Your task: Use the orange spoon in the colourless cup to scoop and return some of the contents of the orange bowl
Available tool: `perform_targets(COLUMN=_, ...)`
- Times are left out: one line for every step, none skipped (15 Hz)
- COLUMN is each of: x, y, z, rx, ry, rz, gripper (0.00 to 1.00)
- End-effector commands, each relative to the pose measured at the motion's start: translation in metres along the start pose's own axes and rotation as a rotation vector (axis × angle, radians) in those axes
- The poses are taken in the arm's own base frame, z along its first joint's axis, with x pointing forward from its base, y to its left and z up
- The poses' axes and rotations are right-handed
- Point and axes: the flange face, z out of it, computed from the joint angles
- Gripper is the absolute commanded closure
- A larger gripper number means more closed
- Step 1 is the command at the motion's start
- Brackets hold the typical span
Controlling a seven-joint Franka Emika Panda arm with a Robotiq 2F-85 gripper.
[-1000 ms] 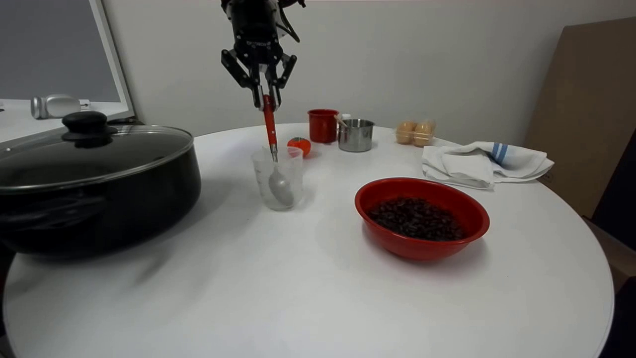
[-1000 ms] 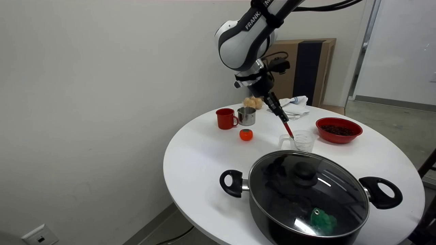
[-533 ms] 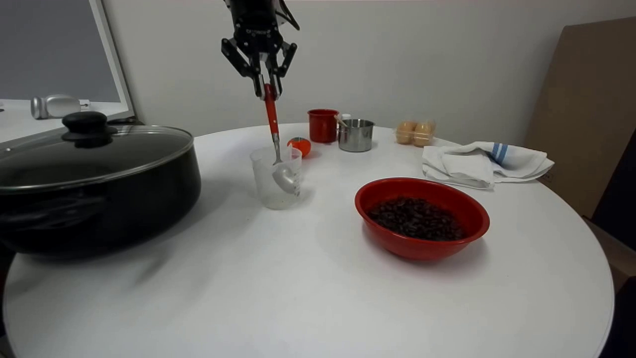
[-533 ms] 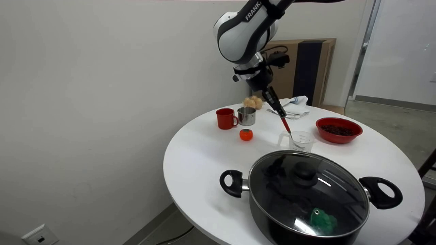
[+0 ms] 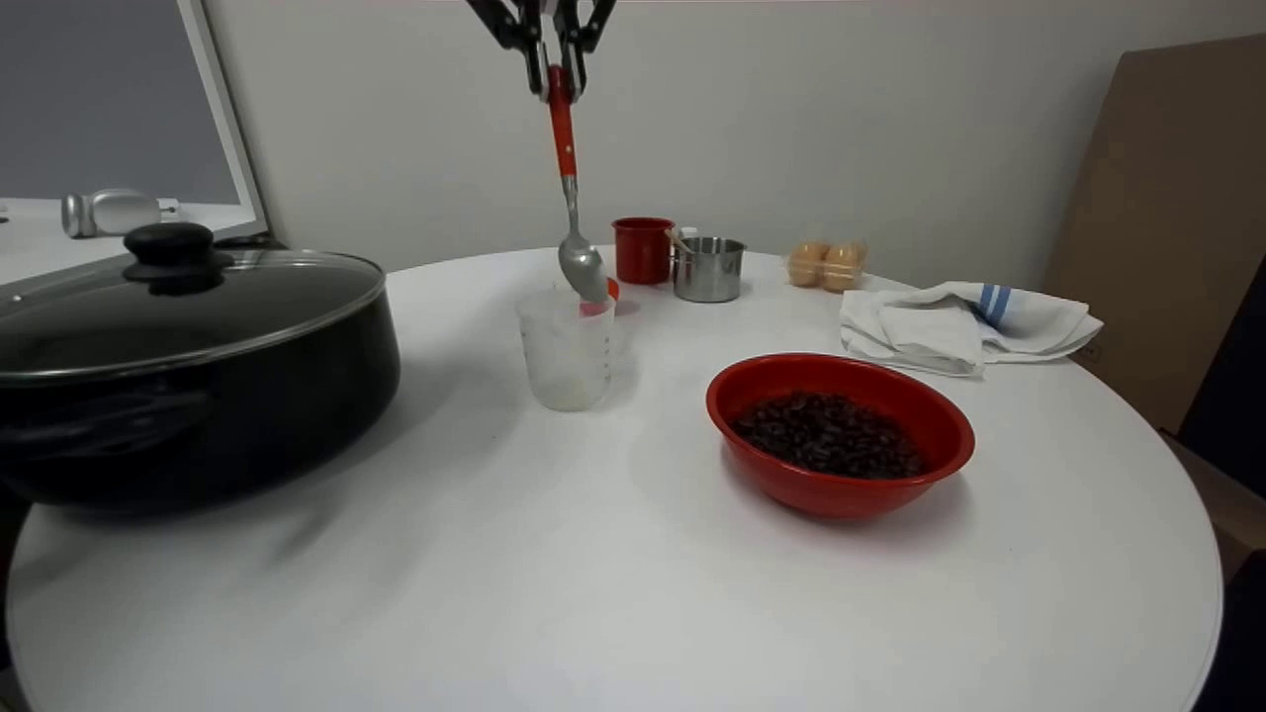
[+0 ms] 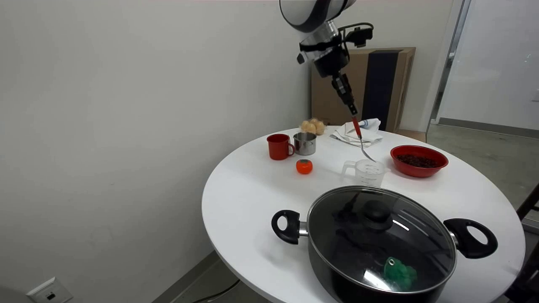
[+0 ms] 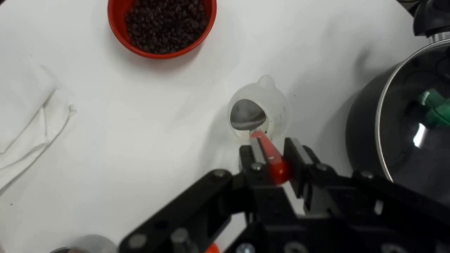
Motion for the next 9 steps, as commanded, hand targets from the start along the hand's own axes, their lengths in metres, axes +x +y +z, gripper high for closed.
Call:
perform_targets(x=-0.046, y=0.016, z=-0.038, rx=0.08, ry=0.076, rz=0.038, gripper=0.95)
perform_targets(x=-0.06, y=0.022, z=-0.046, rx=0.104, ry=0.1, rz=0.066, gripper=0.95)
perform_targets(x=-0.073, y=0.028, z=-0.053, rx=0.118, ry=0.119, rz=0.092, gripper=0.95)
perform_targets(x=-0.087, y=0.037, z=-0.057, rx=0.13, ry=0.138, rz=0.125, gripper=0.95)
perform_targets(x=-0.098, y=0.045, z=-0.06, rx=0.135, ry=0.151, rz=0.16, gripper=0.95)
perform_targets(x=-0.11, y=0.055, z=-0.058, rx=0.141, ry=0.157, rz=0.193, gripper=0.95)
perform_targets(x=-0.12, y=0.063, z=-0.054, rx=0.143, ry=0.157, rz=0.224, gripper=0.95)
perform_targets(x=-0.128, y=0.071, z=-0.048, rx=0.141, ry=0.151, rz=0.254, gripper=0.95)
perform_targets(x=-0.135, y=0.078, z=-0.04, rx=0.146, ry=0.14, rz=0.276, gripper=0.95)
